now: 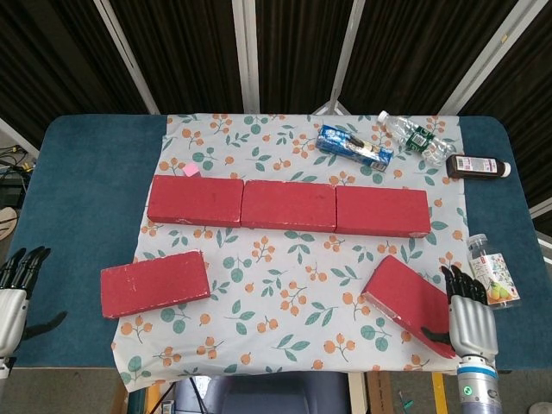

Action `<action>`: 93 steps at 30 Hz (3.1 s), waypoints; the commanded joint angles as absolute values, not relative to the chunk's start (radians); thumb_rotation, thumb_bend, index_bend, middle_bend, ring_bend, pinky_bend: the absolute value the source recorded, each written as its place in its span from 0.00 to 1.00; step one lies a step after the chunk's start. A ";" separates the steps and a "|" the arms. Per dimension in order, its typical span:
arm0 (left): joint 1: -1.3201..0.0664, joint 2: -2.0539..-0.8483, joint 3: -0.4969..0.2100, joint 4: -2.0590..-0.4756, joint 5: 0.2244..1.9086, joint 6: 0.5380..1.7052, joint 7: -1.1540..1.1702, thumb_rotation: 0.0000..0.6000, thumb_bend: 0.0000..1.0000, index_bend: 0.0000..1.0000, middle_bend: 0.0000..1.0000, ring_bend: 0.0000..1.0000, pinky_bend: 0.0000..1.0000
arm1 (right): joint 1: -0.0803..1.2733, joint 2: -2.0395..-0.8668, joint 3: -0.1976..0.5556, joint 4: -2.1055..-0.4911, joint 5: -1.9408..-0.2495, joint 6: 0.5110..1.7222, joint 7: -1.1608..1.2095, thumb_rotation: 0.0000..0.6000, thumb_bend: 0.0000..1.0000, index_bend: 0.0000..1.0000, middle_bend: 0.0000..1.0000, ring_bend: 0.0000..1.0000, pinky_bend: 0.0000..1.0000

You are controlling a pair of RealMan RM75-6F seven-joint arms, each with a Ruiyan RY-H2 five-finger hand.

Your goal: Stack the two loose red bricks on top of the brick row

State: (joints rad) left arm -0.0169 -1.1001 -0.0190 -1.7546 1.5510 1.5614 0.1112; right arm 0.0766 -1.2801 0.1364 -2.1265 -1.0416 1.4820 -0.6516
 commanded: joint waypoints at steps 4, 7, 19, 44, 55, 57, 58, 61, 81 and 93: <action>-0.018 -1.086 -0.023 -1.748 1.545 1.561 0.070 1.00 0.01 0.04 0.06 0.00 0.13 | 0.162 -1.423 0.233 -2.142 -0.824 1.560 -0.826 1.00 0.15 0.00 0.00 0.00 0.00; -0.018 -1.082 -0.028 -1.741 1.538 1.562 0.055 1.00 0.01 0.04 0.06 0.00 0.13 | 0.195 -1.472 0.259 -2.129 -0.753 1.583 -0.882 1.00 0.15 0.00 0.00 0.00 0.00; -0.015 -1.078 -0.044 -1.735 1.506 1.567 0.029 1.00 0.01 0.04 0.06 0.00 0.13 | 0.260 -1.567 0.290 -2.048 -0.647 1.649 -0.944 1.00 0.15 0.00 0.00 0.00 0.00; -0.015 -1.074 -0.051 -1.740 1.485 1.561 0.022 1.00 0.01 0.04 0.06 0.00 0.13 | 0.281 -1.580 0.250 -2.074 -0.630 1.699 -0.931 1.00 0.15 0.00 0.00 0.00 0.00; -0.017 -1.075 -0.053 -1.737 1.479 1.556 0.023 1.00 0.01 0.04 0.06 0.00 0.13 | 0.297 -1.599 0.248 -2.039 -0.610 1.691 -0.925 1.00 0.15 0.00 0.00 0.00 0.00; -0.017 -1.076 -0.054 -1.737 1.477 1.555 0.025 1.00 0.01 0.04 0.06 0.00 0.13 | 0.302 -1.598 0.253 -2.031 -0.606 1.692 -0.927 1.00 0.15 0.00 0.00 0.00 0.00; -0.018 -1.077 -0.056 -1.737 1.474 1.556 0.027 1.00 0.01 0.04 0.06 0.00 0.13 | 0.305 -1.596 0.255 -2.027 -0.602 1.691 -0.931 1.00 0.15 0.00 0.00 0.00 0.00; -0.018 -1.080 -0.058 -1.738 1.470 1.555 0.032 1.00 0.01 0.04 0.06 0.00 0.13 | 0.309 -1.590 0.259 -2.024 -0.585 1.681 -0.933 1.00 0.15 0.00 0.00 0.00 0.00; -0.020 -1.083 -0.058 -1.743 1.465 1.552 0.046 1.00 0.01 0.04 0.05 0.00 0.13 | 0.334 -1.596 0.257 -1.959 -0.524 1.629 -0.918 1.00 0.15 0.00 0.03 0.00 0.00; -0.021 -1.082 -0.055 -1.745 1.467 1.547 0.051 1.00 0.01 0.04 0.05 0.00 0.13 | 0.347 -1.600 0.256 -1.939 -0.507 1.628 -0.918 1.00 0.15 0.00 0.19 0.00 0.00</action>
